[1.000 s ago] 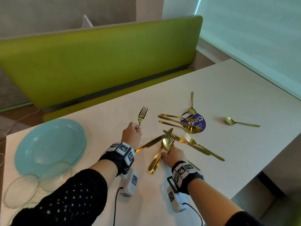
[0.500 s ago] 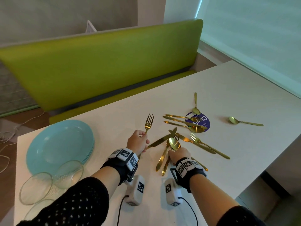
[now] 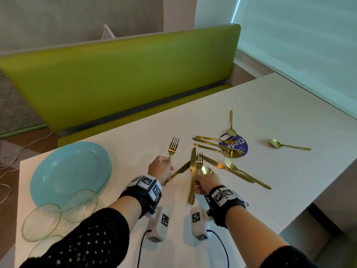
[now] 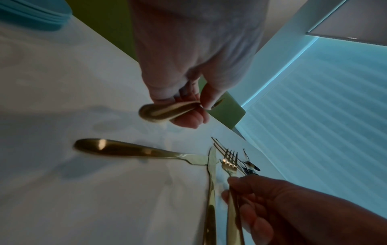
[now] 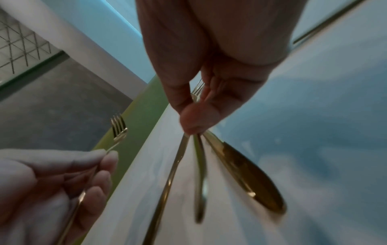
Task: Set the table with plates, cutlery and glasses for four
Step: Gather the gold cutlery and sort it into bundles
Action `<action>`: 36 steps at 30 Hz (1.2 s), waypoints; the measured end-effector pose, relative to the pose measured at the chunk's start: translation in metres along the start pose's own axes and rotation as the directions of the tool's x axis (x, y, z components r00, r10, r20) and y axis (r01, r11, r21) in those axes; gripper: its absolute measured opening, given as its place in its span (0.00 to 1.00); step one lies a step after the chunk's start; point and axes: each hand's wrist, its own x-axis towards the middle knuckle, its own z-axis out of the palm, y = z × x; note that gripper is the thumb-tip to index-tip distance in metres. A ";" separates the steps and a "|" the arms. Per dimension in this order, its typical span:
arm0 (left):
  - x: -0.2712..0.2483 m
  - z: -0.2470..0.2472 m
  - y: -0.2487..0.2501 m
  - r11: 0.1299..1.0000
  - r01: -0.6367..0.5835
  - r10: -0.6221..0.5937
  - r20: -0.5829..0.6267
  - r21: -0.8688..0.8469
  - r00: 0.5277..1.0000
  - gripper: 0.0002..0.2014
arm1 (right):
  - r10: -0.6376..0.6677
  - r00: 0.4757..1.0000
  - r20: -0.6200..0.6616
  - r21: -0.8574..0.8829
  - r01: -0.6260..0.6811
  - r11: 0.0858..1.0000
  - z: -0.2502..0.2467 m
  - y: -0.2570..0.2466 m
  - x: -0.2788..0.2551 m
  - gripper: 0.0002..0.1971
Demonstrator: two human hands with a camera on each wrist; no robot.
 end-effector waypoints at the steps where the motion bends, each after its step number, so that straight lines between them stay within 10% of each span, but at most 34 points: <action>1: 0.001 0.000 0.000 1.000 -0.001 0.001 0.003 -0.001 1.000 0.10 | -0.024 1.000 0.015 -0.017 0.024 1.000 0.001 -0.001 -0.002 0.10; 14: -0.003 0.013 0.007 0.966 0.043 -0.011 0.126 -0.254 0.992 0.04 | -0.212 0.935 0.284 0.139 0.178 0.974 0.017 -0.042 -0.031 0.07; 36: 0.011 0.046 0.023 0.985 0.042 -0.016 0.156 -0.166 0.988 0.06 | -0.262 0.958 0.119 -0.206 0.283 0.937 -0.035 -0.048 -0.012 0.04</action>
